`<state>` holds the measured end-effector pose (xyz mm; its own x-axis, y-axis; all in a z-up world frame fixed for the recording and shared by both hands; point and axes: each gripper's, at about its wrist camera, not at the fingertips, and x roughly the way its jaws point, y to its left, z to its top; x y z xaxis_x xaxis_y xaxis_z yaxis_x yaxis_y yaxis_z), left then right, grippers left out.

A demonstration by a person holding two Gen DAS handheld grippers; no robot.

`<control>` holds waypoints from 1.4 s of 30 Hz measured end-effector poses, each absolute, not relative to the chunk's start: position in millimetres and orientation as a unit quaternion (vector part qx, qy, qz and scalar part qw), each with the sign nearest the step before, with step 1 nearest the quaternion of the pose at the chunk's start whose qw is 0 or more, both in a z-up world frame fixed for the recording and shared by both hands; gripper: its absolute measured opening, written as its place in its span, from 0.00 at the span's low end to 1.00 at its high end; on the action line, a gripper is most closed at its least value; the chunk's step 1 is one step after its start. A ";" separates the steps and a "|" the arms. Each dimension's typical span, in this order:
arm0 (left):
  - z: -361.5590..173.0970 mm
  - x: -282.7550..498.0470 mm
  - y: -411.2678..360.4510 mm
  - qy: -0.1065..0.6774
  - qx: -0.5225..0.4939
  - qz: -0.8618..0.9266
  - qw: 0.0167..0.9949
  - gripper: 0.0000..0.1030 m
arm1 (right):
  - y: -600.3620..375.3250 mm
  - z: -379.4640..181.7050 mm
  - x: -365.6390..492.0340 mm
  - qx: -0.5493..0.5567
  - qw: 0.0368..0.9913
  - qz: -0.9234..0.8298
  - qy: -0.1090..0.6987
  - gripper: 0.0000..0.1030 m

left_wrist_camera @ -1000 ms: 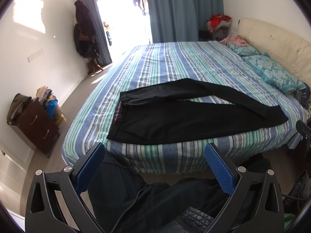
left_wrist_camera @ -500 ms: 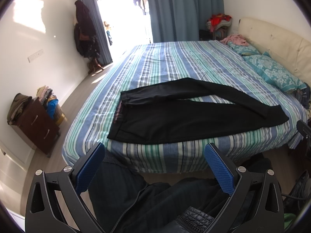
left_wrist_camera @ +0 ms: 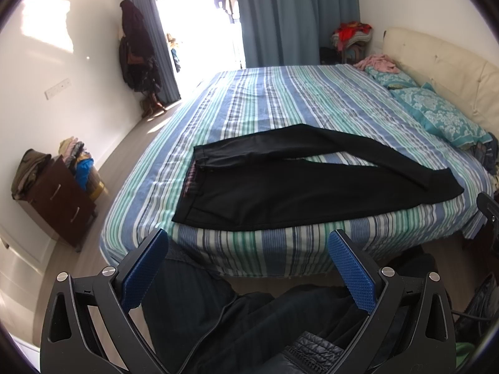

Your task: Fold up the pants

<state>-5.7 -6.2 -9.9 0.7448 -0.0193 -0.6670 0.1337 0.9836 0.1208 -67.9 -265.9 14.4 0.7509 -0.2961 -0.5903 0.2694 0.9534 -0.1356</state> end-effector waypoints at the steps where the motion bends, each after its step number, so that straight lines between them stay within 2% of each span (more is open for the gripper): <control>1: -10.0 -5.8 -6.2 0.355 0.081 -0.041 0.931 1.00 | -265.9 14.3 -68.0 -0.021 0.935 -0.151 0.319 1.00; 42: -17.2 -8.6 -8.1 0.360 0.081 -0.039 0.929 0.99 | -279.0 14.0 -67.9 -0.019 0.924 -0.194 0.328 1.00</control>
<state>-8.6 -8.1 -17.2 0.7381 -0.0139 -0.6745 0.1311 0.9837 0.1232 -67.9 -279.0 14.0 0.7089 -0.3711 -0.5998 0.3461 0.9240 -0.1627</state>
